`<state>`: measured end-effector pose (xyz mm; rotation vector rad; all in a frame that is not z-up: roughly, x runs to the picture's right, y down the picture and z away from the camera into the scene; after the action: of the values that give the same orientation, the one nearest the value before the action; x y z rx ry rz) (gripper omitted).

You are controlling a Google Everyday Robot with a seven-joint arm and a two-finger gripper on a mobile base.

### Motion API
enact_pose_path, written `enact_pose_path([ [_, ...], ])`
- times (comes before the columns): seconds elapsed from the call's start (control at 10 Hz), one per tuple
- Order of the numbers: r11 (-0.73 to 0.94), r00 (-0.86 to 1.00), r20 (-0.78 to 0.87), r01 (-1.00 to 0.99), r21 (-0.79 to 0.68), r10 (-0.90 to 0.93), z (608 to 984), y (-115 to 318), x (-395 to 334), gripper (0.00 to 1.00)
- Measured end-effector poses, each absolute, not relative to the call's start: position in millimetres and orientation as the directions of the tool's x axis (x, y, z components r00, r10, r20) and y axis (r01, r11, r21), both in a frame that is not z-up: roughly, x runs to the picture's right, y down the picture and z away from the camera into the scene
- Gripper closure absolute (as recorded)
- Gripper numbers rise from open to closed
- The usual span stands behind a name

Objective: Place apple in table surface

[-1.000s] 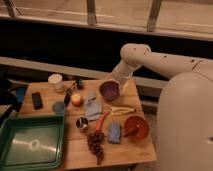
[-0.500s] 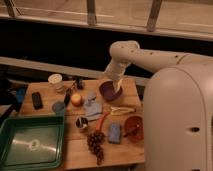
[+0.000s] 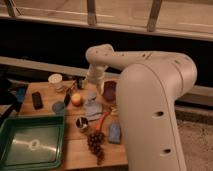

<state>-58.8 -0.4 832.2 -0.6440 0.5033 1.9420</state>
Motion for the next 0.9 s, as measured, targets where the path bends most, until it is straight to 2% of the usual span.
enact_pose_path([
  [0.4, -0.426, -0.371, -0.631, -0.902, 0.069, 0.682, 833, 0, -59, 0.28],
  [0.9, -0.448, -0.34, -0.657, -0.894, 0.004, 0.673, 869, 8, -102, 0.28],
])
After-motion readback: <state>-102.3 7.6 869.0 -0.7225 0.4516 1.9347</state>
